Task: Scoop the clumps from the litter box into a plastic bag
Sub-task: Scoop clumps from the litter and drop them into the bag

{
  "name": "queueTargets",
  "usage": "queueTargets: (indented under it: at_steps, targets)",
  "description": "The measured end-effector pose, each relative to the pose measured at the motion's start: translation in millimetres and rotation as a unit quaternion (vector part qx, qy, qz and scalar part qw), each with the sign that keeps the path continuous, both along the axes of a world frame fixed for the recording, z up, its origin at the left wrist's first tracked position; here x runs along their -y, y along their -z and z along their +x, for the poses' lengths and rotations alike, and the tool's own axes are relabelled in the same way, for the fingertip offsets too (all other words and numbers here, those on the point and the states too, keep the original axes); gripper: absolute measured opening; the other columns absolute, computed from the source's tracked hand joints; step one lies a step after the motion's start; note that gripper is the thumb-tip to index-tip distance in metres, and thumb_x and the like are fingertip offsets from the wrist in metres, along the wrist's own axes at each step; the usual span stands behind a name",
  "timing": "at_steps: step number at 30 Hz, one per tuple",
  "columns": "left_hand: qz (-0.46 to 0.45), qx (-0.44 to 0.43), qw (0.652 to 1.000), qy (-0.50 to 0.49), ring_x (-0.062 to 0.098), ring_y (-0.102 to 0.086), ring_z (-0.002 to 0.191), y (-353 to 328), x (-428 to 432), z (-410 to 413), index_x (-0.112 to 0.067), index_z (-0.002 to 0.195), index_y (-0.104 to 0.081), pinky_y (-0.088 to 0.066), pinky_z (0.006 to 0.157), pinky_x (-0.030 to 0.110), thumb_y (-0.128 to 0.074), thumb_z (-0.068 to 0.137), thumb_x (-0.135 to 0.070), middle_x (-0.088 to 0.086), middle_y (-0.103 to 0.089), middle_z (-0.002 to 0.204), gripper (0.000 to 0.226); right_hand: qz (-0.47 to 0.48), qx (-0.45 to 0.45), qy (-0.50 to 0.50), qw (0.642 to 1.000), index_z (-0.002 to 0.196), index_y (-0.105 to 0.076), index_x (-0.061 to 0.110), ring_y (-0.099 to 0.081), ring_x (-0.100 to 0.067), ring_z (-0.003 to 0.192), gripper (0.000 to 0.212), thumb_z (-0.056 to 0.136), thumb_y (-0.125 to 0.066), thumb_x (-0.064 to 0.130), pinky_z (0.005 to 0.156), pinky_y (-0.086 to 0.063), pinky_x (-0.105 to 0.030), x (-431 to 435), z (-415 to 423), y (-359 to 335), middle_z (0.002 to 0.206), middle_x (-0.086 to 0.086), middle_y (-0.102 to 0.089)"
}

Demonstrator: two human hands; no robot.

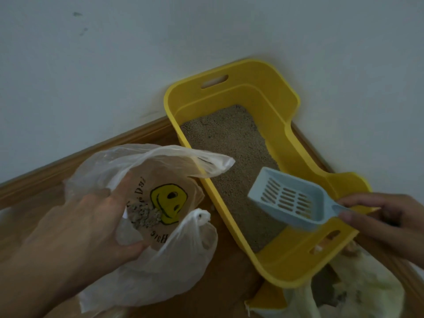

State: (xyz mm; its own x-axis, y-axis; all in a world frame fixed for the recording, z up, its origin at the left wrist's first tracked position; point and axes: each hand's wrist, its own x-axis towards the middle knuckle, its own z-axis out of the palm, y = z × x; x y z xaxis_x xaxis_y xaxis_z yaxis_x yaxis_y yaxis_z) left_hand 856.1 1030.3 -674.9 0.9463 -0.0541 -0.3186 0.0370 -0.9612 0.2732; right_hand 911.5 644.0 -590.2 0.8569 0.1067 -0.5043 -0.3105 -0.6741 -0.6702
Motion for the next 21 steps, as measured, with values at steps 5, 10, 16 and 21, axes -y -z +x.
queueTargets:
  at_steps: [5,10,16,21]
  targets:
    - [0.015,-0.008,1.000,0.009,0.015,-0.052,0.052,1.9,-0.3,2.1,-0.060,0.136,0.018,-0.049,0.044,0.034,-0.037,0.040,-0.094,-0.011,-0.049,0.056,0.116,-0.228,0.094,-0.047,0.968,0.084,-0.069,0.037,-0.047,-0.010,0.031,0.019,0.081,-0.062,0.054,0.041,-0.039,-0.028,18.7,14.2,30.0,0.044,-0.005,-0.059]
    - [0.030,-0.029,0.999,-0.004,0.016,-0.051,0.050,2.1,-4.5,2.7,-0.041,0.141,-0.009,-0.051,0.044,0.035,-0.038,0.043,-0.094,-0.013,-0.042,0.054,0.115,-0.285,0.059,-0.101,0.951,0.094,-0.059,0.034,-0.060,-0.010,0.044,0.011,0.094,-0.052,0.043,0.044,-0.049,-0.031,11.9,21.8,81.9,0.059,0.002,-0.064]
    - [0.026,-0.008,1.000,-0.014,0.021,-0.057,0.055,2.1,-7.6,0.3,-0.065,0.130,0.016,-0.054,0.051,0.038,-0.020,0.044,-0.101,-0.017,-0.047,0.061,0.100,-0.258,0.059,-0.107,0.958,0.092,-0.061,0.025,-0.042,-0.004,0.034,0.012,0.097,-0.052,0.031,0.032,-0.027,-0.012,2.7,35.2,110.2,0.054,0.004,-0.053]
    - [0.018,-0.007,1.000,-0.021,0.019,-0.054,0.048,-3.2,-1.0,2.2,-0.061,0.136,0.010,-0.051,0.044,0.036,-0.037,0.042,-0.097,-0.013,-0.046,0.054,0.111,-0.230,0.050,-0.099,0.967,0.095,-0.064,0.015,-0.050,0.003,0.040,0.016,0.097,-0.053,0.027,0.034,-0.032,-0.011,1.2,46.3,131.5,0.058,0.005,-0.053]
